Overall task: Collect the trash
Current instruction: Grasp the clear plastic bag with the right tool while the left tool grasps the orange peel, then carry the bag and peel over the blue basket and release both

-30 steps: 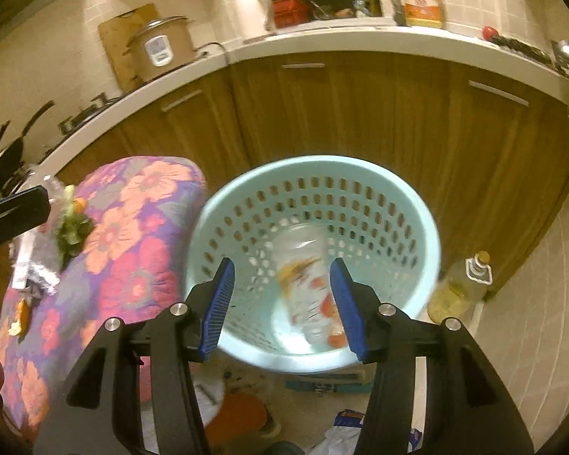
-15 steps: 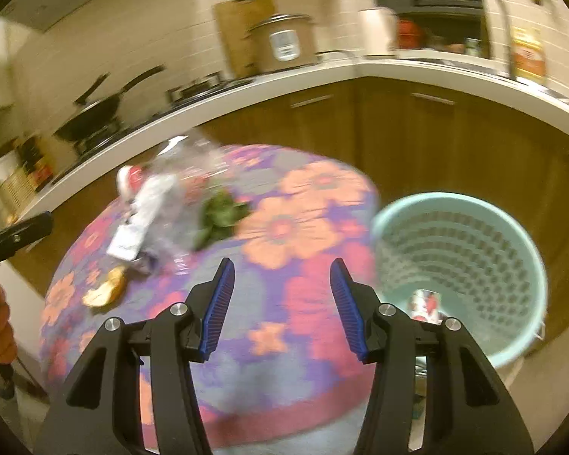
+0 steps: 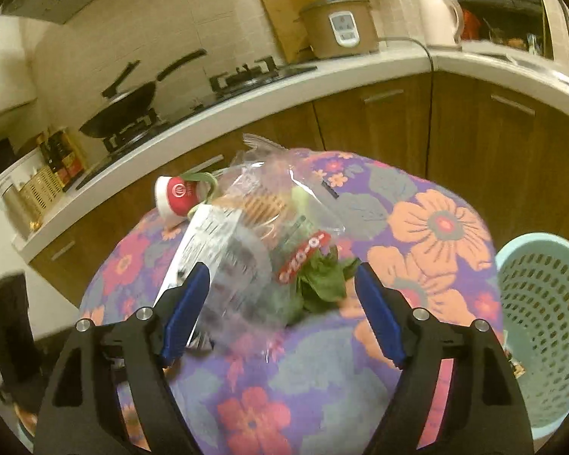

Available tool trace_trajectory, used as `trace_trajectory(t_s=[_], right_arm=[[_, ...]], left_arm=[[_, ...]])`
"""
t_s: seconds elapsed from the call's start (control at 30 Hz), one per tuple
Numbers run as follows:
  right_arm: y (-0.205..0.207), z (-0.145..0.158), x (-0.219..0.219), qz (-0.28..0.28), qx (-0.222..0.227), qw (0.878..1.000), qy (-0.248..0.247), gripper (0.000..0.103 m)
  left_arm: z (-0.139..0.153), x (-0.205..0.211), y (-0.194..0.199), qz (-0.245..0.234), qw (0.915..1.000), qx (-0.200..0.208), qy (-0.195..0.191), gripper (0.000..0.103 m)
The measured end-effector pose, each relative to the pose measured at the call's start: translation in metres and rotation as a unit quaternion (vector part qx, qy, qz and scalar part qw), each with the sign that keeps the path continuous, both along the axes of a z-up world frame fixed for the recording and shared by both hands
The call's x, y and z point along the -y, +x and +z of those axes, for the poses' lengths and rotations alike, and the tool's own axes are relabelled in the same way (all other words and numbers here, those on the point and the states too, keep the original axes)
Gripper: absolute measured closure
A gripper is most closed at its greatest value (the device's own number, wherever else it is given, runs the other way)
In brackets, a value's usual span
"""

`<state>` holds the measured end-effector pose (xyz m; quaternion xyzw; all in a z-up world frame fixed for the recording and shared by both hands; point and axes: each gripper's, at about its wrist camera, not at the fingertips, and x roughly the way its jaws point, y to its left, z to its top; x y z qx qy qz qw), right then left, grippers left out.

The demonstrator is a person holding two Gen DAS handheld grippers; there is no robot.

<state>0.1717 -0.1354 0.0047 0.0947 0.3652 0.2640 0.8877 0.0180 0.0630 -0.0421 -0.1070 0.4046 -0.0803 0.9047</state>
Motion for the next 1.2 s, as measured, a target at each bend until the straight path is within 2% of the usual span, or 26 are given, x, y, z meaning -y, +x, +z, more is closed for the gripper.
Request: trace_trajectory(t_s=[0.13,0.27,0.37,0.4,0.43,0.47,0.5,0.53,0.6,0.7,0.73,1.0,1.2], right_arm=[[0.019,-0.010,-0.010,0.004,-0.030,0.999,0.021,0.025],[0.021,-0.009,-0.020,0.004,-0.019,1.000,0.023,0.025],[0.018,-0.007,-0.028,0.006,-0.006,1.000,0.007,0.027],[0.018,-0.007,-0.030,0.005,-0.003,1.000,-0.003,0.032],[0.018,-0.008,-0.031,0.005,-0.002,1.000,-0.012,0.047],[0.018,-0.009,-0.033,0.009,-0.003,1.000,-0.018,0.057],[0.018,-0.010,-0.035,0.012,-0.006,1.000,-0.020,0.074],[0.018,-0.011,-0.036,0.012,-0.008,1.000,-0.022,0.079],[0.016,-0.012,-0.034,0.015,-0.007,1.000,-0.018,0.085],[0.010,-0.008,-0.030,0.014,0.009,1.000,-0.013,0.094],[0.006,-0.005,-0.029,0.016,0.018,1.000,-0.010,0.097],[-0.023,0.020,-0.013,0.019,0.063,0.998,0.012,0.099],[-0.037,0.028,0.021,0.002,0.070,0.997,0.032,0.099]], left_arm=[[-0.005,0.006,0.004,-0.010,0.9999,-0.007,0.006,0.025],[-0.010,0.011,0.007,-0.012,0.9998,-0.011,0.011,0.027],[-0.015,0.016,0.008,-0.009,0.9995,-0.019,0.025,0.041],[-0.016,0.018,0.008,-0.007,0.9993,-0.019,0.031,0.043],[-0.015,0.020,0.007,-0.007,0.9991,-0.017,0.039,0.045],[-0.015,0.021,0.006,-0.008,0.9990,-0.016,0.041,0.050],[-0.014,0.022,0.005,-0.006,0.9990,-0.014,0.043,0.054],[-0.013,0.023,0.004,-0.003,0.9989,-0.010,0.045,0.056],[-0.011,0.024,0.000,-0.003,0.9990,-0.004,0.045,0.073],[-0.006,0.021,-0.007,-0.001,0.9993,0.004,0.036,0.089],[-0.005,0.019,-0.009,0.001,0.9994,0.006,0.035,0.090],[0.009,0.012,-0.022,0.013,0.9993,0.033,0.007,0.093],[0.039,0.030,-0.027,-0.005,0.9980,0.062,0.014,0.093]])
